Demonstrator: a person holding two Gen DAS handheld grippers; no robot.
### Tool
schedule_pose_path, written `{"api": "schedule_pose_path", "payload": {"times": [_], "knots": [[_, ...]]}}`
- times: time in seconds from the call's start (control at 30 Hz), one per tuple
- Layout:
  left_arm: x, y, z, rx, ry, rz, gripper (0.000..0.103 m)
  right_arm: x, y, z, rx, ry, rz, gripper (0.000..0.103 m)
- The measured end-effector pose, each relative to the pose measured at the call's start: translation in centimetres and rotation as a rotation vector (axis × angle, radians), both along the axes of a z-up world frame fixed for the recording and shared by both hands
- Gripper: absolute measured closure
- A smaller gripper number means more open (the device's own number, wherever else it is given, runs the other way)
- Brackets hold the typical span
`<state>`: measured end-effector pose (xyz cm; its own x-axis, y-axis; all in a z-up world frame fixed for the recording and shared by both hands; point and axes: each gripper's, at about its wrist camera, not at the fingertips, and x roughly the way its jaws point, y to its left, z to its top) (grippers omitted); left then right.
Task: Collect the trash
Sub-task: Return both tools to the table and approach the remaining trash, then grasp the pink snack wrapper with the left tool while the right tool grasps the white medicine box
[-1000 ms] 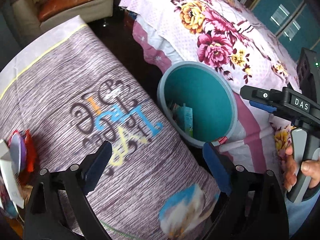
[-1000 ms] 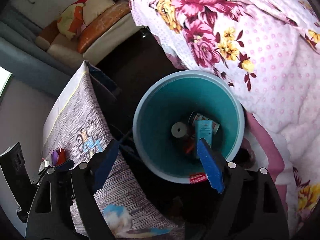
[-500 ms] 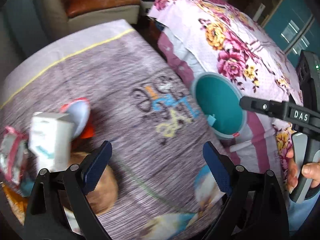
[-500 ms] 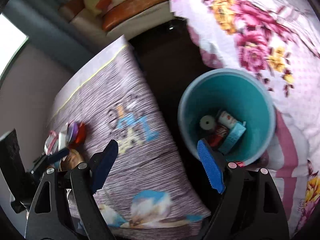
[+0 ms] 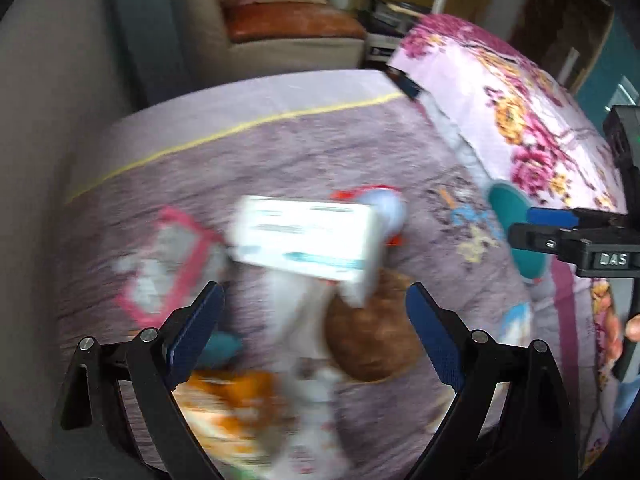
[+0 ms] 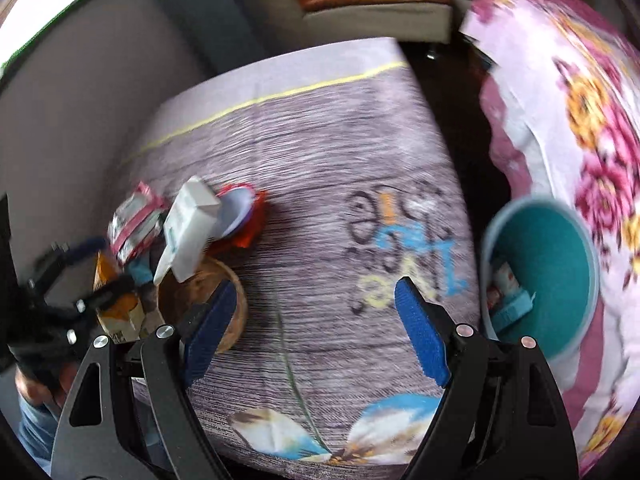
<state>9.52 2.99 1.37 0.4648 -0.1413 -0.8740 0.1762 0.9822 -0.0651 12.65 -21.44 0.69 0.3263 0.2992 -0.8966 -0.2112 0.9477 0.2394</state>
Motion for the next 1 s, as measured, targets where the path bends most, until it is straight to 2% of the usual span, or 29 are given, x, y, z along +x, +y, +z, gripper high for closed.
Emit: {"api": "schedule_pose_path", "payload": {"times": [0.17,0.3,0.43,0.6,0.67,0.7,0.77,0.83,1.0], "knots": [[0.6,5.9,-0.8,0.044,-0.008,0.074,0.011,0.8,4.1,0.6,-0.054,0.002,0.116,0.025],[1.6,8.5,-1.9,0.096,0.004,0.072,0.011,1.6,6.4,0.6,-0.075,0.019,0.167,0.025],[2.6,9.1,-3.2,0.115,0.04,0.024,0.011,2.5,8.6,0.6,-0.121,0.025,0.218,0.025],[3.7,7.9,-5.2,0.16,0.071,-0.047,0.011,3.4,10.8,0.5,-0.168,0.034,0.282,0.025],[3.8,7.7,-5.7,0.145,0.066,-0.062,0.011,3.6,11.6,0.3,-0.188,0.037,0.31,0.025],[3.8,7.7,-5.8,0.134,0.054,-0.065,0.014,3.7,12.0,0.2,-0.199,0.037,0.323,0.025],[3.9,8.1,-5.9,0.103,0.055,-0.059,0.049,3.9,13.1,-0.1,-0.229,0.039,0.355,0.025],[4.0,9.2,-6.1,0.055,0.07,-0.028,0.054,4.0,14.1,-0.4,-0.253,0.041,0.383,0.025],[3.6,12.4,-5.7,-0.029,0.068,0.027,0.055,4.4,18.0,-1.5,-0.334,0.036,0.5,0.025]]}}
